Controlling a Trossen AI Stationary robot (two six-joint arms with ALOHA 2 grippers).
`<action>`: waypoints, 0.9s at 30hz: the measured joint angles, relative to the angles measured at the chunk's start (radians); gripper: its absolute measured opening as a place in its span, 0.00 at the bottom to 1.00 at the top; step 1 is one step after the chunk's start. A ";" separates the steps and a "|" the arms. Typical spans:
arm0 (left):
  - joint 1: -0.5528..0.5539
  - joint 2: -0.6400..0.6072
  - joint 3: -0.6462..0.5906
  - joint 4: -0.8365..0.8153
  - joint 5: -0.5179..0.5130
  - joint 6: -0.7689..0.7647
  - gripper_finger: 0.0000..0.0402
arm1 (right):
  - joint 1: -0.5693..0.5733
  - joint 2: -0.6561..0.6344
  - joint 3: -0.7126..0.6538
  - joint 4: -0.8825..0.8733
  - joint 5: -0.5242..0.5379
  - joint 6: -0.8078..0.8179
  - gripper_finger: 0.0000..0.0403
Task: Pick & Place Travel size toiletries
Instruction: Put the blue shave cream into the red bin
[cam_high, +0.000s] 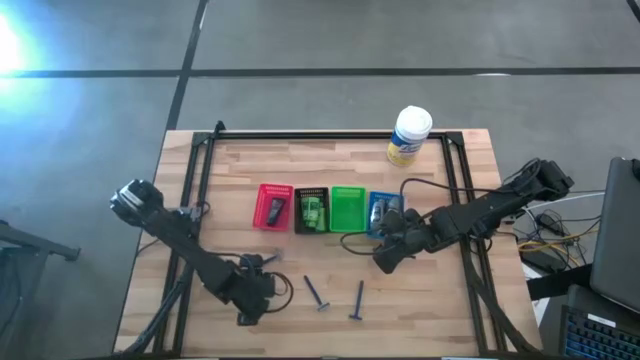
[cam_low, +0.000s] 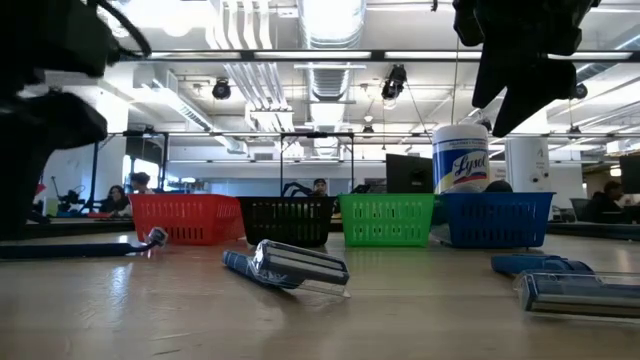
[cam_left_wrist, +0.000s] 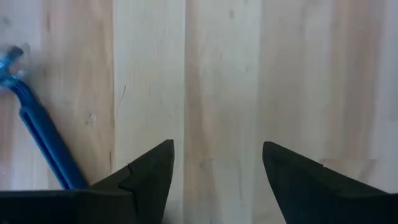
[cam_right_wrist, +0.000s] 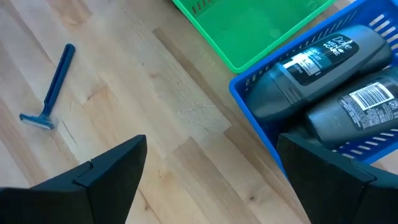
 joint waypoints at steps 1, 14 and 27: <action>0.000 -0.012 0.002 -0.002 -0.003 -0.006 0.62 | 0.000 0.000 0.000 -0.001 0.000 0.002 0.89; -0.046 -0.162 -0.084 -0.225 -0.066 -0.259 0.62 | -0.027 0.000 -0.008 -0.019 0.000 -0.004 0.89; -0.044 -0.164 -0.282 0.046 0.005 -0.362 0.62 | -0.035 0.000 -0.011 -0.027 0.001 0.000 0.89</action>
